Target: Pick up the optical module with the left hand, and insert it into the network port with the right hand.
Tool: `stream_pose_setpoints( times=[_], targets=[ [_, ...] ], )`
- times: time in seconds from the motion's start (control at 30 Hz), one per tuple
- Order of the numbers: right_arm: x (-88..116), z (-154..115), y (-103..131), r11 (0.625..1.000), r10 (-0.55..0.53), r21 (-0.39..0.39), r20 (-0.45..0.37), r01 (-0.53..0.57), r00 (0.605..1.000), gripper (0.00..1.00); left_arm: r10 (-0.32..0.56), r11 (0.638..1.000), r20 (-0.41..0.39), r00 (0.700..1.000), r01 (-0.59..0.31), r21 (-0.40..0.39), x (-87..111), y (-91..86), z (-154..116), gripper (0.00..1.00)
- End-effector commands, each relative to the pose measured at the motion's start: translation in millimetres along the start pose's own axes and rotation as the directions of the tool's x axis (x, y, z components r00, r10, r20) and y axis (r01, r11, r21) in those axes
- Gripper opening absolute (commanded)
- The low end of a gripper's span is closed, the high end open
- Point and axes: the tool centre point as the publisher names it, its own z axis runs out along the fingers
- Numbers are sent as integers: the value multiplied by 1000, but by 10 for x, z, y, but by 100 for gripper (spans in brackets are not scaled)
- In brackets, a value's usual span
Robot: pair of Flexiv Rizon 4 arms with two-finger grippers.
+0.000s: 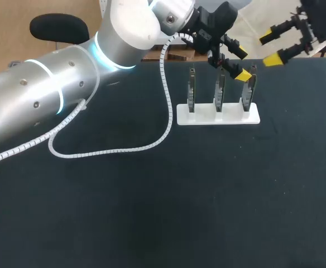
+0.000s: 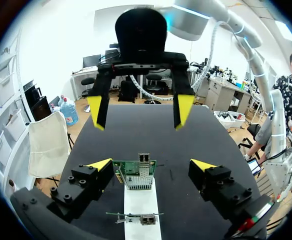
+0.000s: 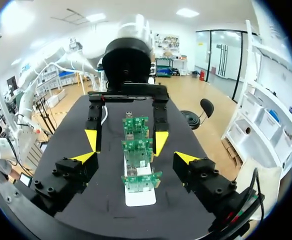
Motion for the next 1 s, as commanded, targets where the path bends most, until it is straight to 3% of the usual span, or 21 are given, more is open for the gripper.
stream_pose_setpoints(
  times=[0.03,0.37,0.4,0.43,1.0],
  targets=[
    [68,-110,23,1000,-6,2,19,6,1000,100,2,1000,0,1000,-2,-3,8,-20,-6,100],
    [129,-170,58,1000,8,18,32,-8,999,100,2,1000,0,1000,-2,-3,8,-20,-6,100],
    [132,-174,59,1000,6,20,34,-7,999,36,2,1000,0,1000,-2,-3,8,-20,-6,100],
    [134,-178,60,1000,3,16,41,-4,999,0,2,1000,0,1000,-2,-3,8,-20,-6,100],
    [72,-70,122,999,-34,-6,27,34,999,0,2,1000,0,1000,-2,-3,8,-20,-6,100]
  ],
)
